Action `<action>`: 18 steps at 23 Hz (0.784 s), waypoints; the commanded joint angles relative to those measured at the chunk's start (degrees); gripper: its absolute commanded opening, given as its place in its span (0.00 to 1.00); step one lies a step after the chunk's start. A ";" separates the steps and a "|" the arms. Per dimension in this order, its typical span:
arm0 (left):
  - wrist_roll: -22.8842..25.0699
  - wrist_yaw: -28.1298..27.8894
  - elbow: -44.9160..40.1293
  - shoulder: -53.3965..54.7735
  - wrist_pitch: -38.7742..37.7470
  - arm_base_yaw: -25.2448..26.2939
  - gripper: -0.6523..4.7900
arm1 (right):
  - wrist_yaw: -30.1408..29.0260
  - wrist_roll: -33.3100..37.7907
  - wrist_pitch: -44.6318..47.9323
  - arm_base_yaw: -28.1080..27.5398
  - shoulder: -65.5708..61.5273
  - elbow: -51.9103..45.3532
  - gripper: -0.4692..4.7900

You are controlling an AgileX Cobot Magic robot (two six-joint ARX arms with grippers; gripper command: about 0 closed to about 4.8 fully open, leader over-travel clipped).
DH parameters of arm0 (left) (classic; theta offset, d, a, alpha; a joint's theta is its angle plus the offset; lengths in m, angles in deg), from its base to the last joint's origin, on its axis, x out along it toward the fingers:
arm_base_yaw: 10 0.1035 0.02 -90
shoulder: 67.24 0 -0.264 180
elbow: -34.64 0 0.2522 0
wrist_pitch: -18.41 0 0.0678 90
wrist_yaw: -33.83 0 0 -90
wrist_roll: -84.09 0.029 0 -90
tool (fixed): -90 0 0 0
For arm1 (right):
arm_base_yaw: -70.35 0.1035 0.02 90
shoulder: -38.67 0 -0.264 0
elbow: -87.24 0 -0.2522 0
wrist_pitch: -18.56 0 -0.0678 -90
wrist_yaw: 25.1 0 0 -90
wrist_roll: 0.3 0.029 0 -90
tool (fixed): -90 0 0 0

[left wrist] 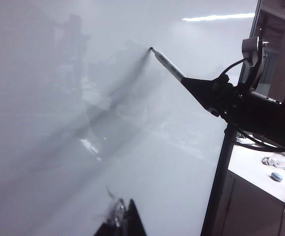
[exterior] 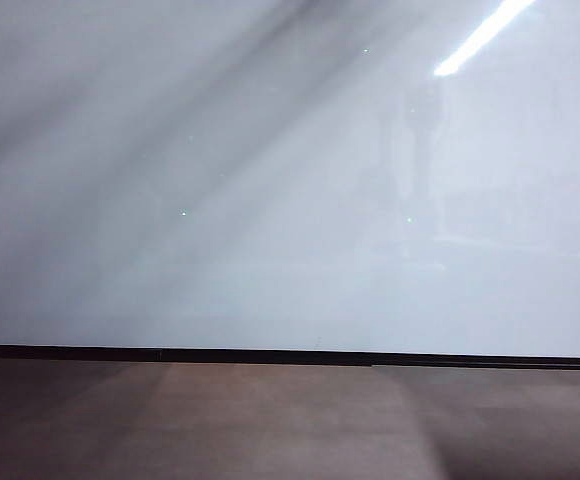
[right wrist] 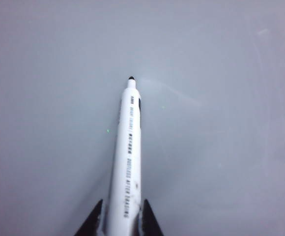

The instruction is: Reach to the right to find the marker pen, pick it up, and write the number 17 on the whiteboard.

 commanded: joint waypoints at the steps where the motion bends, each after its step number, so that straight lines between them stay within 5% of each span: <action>1: 0.09 0.26 0.13 -0.04 0.76 -0.09 0.11 | 0.50 -0.13 -2.97 -0.04 -0.04 0.11 0.09; 18: 0.09 0.26 0.13 -0.04 0.76 -0.09 0.11 | 0.50 -0.11 -10.05 0.15 -0.04 -1.51 0.09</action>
